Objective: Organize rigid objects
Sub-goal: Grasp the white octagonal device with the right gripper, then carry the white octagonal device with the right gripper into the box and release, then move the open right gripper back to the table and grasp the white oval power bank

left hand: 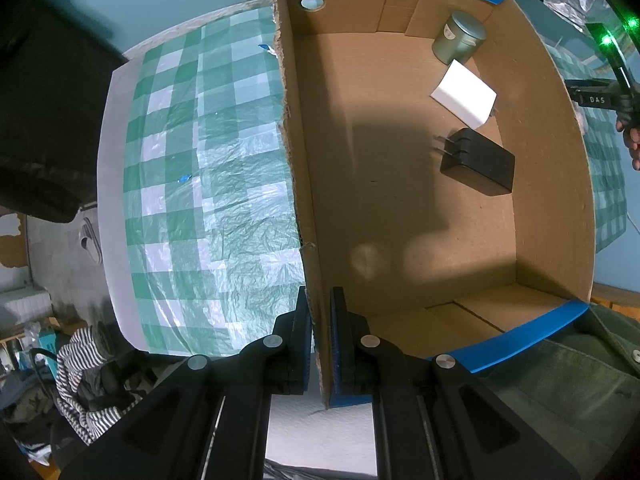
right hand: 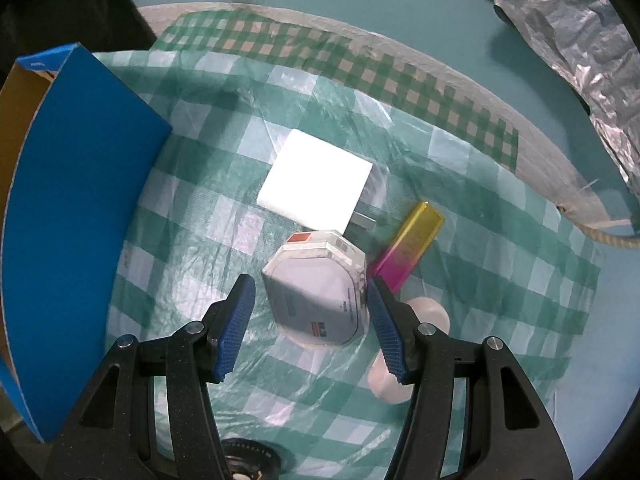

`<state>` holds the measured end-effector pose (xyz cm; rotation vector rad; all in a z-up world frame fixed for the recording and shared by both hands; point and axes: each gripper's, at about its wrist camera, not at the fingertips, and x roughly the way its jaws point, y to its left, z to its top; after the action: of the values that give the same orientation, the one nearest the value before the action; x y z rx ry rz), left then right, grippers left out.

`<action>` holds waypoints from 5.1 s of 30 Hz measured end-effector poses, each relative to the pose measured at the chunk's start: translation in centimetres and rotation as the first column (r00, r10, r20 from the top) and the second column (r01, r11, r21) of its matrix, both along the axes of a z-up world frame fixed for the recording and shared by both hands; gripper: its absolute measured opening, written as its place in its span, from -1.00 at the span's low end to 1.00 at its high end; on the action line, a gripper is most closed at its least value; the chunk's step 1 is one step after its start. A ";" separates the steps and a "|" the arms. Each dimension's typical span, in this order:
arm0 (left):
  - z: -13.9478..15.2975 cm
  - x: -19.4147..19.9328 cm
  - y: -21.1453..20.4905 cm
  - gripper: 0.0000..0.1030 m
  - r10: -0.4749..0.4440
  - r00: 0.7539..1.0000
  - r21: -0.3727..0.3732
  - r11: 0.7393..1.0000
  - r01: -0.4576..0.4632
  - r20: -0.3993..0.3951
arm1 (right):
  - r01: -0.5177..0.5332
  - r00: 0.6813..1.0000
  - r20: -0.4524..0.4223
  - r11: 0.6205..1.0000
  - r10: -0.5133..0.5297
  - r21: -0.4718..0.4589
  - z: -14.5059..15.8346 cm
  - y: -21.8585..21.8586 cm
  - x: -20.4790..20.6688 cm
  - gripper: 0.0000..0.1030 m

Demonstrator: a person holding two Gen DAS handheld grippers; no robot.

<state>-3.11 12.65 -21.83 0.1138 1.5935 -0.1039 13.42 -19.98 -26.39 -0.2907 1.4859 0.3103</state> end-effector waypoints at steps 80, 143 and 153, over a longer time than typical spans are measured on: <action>0.1 0.3 -0.1 -0.84 -0.006 1.000 0.001 1.000 0.006 0.000 | -0.212 0.977 0.023 0.969 0.210 0.129 10.5 11.0 -2.7 0.03; 0.2 0.5 0.0 -0.84 -0.009 1.000 -0.002 1.000 0.009 0.008 | -0.315 0.949 0.019 0.947 0.314 0.070 7.2 18.5 -4.6 0.12; 0.3 0.4 0.0 -0.84 -0.013 1.000 0.000 1.000 0.013 0.009 | -0.282 0.959 0.062 0.956 0.278 0.085 9.9 16.9 -5.0 0.12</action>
<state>-2.71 12.64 -21.56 0.1239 1.5836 -0.1132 8.42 -3.06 -16.50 -0.4327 1.3771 0.5945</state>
